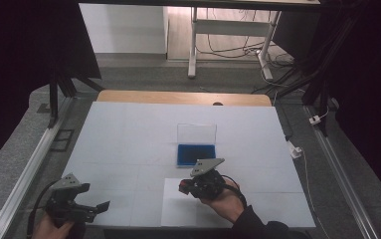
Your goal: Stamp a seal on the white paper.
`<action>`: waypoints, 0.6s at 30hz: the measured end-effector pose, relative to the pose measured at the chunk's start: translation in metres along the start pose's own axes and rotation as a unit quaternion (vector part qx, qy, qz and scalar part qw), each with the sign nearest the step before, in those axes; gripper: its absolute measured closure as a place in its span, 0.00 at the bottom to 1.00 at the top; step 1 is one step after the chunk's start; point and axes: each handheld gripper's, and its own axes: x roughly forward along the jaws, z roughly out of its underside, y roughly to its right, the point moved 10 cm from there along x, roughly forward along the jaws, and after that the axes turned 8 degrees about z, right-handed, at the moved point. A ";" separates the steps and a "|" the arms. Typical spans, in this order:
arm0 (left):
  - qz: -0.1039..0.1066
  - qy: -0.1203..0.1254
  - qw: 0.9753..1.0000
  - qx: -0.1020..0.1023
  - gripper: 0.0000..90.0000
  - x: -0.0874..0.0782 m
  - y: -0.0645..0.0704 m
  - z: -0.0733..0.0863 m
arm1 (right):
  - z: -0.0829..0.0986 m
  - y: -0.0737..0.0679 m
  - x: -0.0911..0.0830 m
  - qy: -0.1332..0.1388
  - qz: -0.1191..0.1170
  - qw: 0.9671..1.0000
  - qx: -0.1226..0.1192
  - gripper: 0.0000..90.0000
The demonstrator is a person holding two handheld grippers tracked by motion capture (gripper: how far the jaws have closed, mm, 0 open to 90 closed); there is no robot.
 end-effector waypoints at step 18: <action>0.000 0.001 1.000 0.003 0.00 0.000 0.000 0.000 | 0.021 -0.013 0.029 -0.025 -0.002 0.999 -0.048 0.89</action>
